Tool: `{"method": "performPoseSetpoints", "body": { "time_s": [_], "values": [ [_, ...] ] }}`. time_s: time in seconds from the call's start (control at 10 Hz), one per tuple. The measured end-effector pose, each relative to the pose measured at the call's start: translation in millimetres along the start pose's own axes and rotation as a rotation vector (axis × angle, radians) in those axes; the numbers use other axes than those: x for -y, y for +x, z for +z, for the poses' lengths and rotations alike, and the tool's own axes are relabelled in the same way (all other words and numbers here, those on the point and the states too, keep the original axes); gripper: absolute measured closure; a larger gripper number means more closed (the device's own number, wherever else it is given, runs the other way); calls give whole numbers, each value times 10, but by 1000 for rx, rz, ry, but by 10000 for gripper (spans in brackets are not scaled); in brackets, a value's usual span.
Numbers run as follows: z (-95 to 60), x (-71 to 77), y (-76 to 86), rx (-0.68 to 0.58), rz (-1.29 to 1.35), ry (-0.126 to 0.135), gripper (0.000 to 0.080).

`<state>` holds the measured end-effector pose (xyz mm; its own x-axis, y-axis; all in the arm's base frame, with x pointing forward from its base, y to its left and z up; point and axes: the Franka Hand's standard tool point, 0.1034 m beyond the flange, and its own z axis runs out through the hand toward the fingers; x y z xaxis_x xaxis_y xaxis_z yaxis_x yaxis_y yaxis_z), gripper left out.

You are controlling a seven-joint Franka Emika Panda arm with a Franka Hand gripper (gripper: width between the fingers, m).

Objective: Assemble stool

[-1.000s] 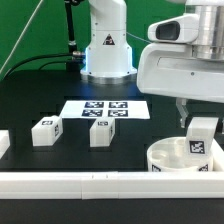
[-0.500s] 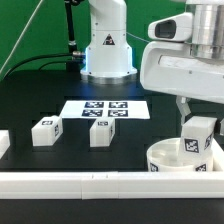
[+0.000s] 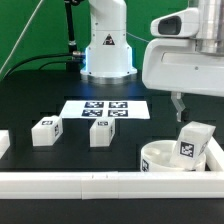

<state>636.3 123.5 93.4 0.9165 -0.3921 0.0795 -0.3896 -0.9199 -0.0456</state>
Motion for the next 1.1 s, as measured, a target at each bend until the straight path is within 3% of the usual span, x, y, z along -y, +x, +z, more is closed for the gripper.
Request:
{"method": "performPoseSetpoints", "body": {
  "time_s": [0.1, 0.4, 0.6, 0.9, 1.1],
  "values": [
    [-50, -6, -3, 3, -45, 13, 154],
    [-80, -18, -23, 2, -256, 12, 150],
    [-145, -122, 79, 14, -644, 8, 150],
    [36, -260, 152, 37, -992, 11, 150],
    [98, -266, 161, 37, -1073, 11, 150]
  ]
}}
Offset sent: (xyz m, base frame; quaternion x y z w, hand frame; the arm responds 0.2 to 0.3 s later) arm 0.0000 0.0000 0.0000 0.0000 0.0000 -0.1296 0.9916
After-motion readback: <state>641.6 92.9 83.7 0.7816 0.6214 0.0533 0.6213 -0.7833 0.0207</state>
